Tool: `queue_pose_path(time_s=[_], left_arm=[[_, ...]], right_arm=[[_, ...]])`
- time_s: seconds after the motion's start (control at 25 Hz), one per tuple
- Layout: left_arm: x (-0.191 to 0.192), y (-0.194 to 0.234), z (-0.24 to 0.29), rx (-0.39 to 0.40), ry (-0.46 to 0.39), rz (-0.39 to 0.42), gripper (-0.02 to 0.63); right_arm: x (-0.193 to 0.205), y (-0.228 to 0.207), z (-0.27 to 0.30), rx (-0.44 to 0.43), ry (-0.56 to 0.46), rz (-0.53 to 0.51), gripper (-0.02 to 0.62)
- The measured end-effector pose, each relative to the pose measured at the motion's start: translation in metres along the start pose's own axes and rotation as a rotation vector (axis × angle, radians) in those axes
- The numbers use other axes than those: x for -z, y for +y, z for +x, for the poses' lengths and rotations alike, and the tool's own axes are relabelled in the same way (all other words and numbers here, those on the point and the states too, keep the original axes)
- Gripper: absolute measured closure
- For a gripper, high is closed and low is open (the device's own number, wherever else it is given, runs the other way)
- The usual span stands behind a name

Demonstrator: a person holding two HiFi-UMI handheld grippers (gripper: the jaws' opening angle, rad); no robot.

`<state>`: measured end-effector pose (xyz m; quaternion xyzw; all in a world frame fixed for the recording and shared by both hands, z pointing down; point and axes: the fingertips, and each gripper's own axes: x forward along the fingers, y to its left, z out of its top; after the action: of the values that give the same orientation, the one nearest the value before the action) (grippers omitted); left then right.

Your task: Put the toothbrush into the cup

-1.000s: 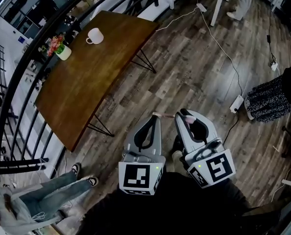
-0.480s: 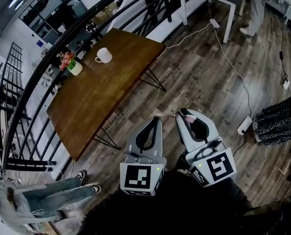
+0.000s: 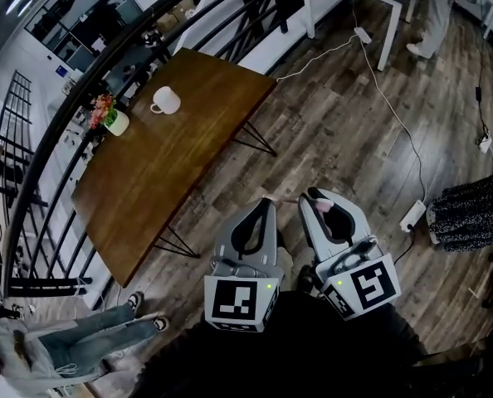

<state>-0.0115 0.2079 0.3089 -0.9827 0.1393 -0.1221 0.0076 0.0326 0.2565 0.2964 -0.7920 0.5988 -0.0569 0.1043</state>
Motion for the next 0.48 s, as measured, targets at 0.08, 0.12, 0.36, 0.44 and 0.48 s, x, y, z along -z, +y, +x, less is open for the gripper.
queue_pose_path(time_s=[0.08,0.12,0.36,0.44,0.48], left_arm=[[0.001,0.008,0.014,0.008,0.005,-0.021,0.598],[0.002,0.013,0.02,0.01,0.012,-0.033,0.598],[0.013,0.056,0.066,-0.009,0.052,-0.096,0.598],[0.014,0.076,0.079,-0.025,0.051,-0.101,0.598],[0.014,0.087,0.085,-0.035,0.047,-0.101,0.598]], right_arm=[[0.003,-0.007,0.014,0.008,0.013,-0.007,0.545],[0.005,-0.009,0.021,0.009,0.025,-0.009,0.545],[0.024,-0.024,0.081,-0.011,0.087,-0.003,0.545],[0.028,-0.025,0.105,-0.029,0.103,-0.003,0.545],[0.028,-0.025,0.118,-0.039,0.108,-0.005,0.545]])
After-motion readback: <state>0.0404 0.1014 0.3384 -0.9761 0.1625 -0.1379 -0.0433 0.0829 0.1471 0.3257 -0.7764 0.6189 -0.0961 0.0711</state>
